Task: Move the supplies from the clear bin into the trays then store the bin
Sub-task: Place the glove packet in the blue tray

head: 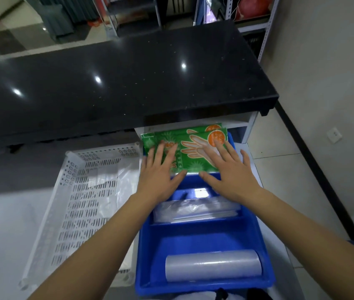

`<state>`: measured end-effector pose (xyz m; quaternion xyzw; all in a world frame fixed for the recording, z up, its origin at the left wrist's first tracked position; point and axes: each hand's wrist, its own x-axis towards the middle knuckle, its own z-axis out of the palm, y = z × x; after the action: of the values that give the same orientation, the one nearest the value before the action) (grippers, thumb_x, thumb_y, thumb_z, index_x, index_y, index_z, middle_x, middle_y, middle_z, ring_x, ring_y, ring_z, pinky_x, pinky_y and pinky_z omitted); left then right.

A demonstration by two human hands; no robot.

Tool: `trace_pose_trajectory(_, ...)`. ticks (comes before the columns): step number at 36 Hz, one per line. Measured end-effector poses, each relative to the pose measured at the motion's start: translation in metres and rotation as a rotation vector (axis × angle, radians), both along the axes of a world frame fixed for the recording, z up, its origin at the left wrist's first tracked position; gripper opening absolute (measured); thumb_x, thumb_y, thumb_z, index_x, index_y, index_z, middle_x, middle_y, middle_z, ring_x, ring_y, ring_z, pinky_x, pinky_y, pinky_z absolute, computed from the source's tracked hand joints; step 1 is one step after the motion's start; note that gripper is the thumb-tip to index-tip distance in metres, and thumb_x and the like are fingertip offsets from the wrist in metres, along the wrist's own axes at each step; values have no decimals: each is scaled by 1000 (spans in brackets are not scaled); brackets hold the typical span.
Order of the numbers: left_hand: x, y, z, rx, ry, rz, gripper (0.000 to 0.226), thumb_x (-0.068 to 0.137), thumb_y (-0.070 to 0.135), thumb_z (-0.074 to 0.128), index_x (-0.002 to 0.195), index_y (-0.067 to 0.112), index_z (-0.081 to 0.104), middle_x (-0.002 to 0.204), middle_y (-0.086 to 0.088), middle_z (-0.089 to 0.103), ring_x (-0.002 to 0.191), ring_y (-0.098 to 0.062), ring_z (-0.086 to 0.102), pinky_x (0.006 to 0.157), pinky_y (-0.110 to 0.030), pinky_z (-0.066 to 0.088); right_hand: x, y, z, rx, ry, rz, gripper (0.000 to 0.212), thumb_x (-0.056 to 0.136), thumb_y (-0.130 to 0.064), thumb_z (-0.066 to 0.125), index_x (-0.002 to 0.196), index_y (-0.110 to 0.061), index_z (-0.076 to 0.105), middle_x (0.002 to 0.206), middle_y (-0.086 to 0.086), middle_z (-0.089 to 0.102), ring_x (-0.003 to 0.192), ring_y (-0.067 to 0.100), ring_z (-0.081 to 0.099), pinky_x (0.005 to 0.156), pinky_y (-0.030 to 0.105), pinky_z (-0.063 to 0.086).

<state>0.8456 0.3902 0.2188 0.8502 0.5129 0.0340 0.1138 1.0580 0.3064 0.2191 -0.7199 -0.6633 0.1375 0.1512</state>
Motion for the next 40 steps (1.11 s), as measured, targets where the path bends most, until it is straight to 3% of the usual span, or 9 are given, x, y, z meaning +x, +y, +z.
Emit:
trace_pose_trajectory(3, -17, -20, 11, 39, 33, 58, 79, 88, 75, 26, 155, 43, 0, 166, 3, -11, 152, -24, -11, 119, -53, -3, -9, -23, 18, -1, 27, -1, 74, 89, -73, 29, 155, -47, 8, 167, -7, -2, 153, 16, -10, 120, 55, -2)
trace_pose_trajectory(9, -72, -84, 26, 44, 13, 212, 86, 80, 81, 13, 156, 40, 3, 166, 2, -9, 152, -23, -10, 120, -51, -3, -62, -55, 37, -72, 38, 127, 75, 89, -75, 27, 155, -47, 5, 167, -9, -9, 152, 16, -16, 121, 54, -6)
trace_pose_trajectory(14, -129, -158, 23, -25, -101, 447, 85, 80, 81, 17, 154, 44, -3, 163, 7, -16, 152, -20, -13, 120, -46, -5, -127, -63, 39, -140, 46, 369, 74, 90, -74, 30, 155, -48, 6, 166, -11, -8, 151, 15, -20, 120, 52, -9)
trace_pose_trajectory(18, -176, -224, 14, -99, -69, 689, 82, 80, 84, 17, 147, 51, -18, 158, 14, -26, 149, -14, -21, 120, -43, -8, -182, -74, 37, -216, 44, 610, 77, 86, -80, 20, 155, -48, 7, 167, -10, -6, 151, 19, -18, 120, 52, -9)
trace_pose_trajectory(22, -214, -287, 8, -179, -21, 925, 86, 79, 87, 14, 152, 47, -10, 161, 13, -18, 150, -14, -18, 121, -46, -4, -240, -95, 36, -232, 50, 875, 85, 79, -83, 7, 156, -45, 9, 167, -9, -2, 152, 20, -17, 120, 53, -7)
trace_pose_trajectory(27, -256, -356, 3, -238, -39, 1170, 84, 83, 84, 22, 153, 47, -4, 165, 9, -14, 150, -15, -16, 122, -46, 2, -304, -124, 39, -283, 19, 1083, 82, 82, -81, 9, 155, -46, 4, 167, -8, -8, 150, 18, -21, 121, 53, -7)
trace_pose_trajectory(31, -289, -403, -1, -246, -70, 1279, 82, 83, 84, 20, 152, 49, -8, 165, 9, -15, 150, -16, -17, 121, -46, 1, -347, -160, 40, -372, 33, 1146, 76, 86, -80, 20, 153, -51, 0, 165, -15, -14, 149, 14, -24, 121, 53, -8)
trace_pose_trajectory(34, -314, -430, -9, -295, -112, 1327, 84, 80, 85, 17, 151, 49, -10, 164, 8, -18, 150, -18, -17, 121, -48, 0, -378, -190, 37, -437, 51, 1153, 81, 79, -86, 15, 152, -54, 1, 164, -19, -13, 149, 10, -22, 121, 50, -8)
trace_pose_trajectory(40, -383, -477, -25, -352, -176, 1324, 84, 84, 82, 24, 151, 48, -14, 163, 6, -22, 150, -21, -19, 121, -47, -4, -444, -239, 19, -565, -14, 1066, 74, 85, -81, 30, 151, -54, 12, 166, -16, -2, 152, 13, -9, 122, 52, 3)
